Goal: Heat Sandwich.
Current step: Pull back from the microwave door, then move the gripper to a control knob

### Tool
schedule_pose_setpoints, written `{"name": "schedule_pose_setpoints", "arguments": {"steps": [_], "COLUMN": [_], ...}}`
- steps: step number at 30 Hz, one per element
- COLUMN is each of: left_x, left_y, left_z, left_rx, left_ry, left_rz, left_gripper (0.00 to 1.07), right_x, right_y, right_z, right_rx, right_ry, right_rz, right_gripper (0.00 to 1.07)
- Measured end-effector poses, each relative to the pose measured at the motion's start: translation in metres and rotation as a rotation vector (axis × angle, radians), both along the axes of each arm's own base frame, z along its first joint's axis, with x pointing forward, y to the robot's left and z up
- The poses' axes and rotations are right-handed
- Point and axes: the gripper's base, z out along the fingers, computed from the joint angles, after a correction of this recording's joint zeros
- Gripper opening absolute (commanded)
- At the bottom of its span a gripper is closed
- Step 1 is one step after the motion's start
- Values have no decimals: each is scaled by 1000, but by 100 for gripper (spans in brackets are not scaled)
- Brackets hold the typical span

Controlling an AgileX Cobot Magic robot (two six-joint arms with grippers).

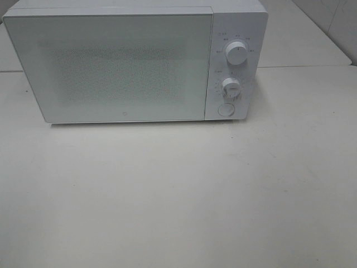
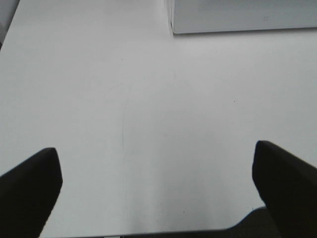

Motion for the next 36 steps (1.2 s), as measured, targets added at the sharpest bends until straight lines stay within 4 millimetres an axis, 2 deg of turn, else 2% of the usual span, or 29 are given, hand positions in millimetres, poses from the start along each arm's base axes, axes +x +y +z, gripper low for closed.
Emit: {"name": "schedule_pose_setpoints", "arguments": {"steps": [11,36], "left_x": [-20,-20], "left_y": [-1,-1], "left_z": [1,1], "left_rx": [6,6], "left_ry": [-142,-142], "left_rz": [-2,-2], "left_gripper": [100,100], "right_x": [0,0], "right_y": [0,0], "right_z": [0,0], "right_rx": [0,0], "right_ry": [0,0], "right_rz": [0,0], "right_gripper": [75,75]}}
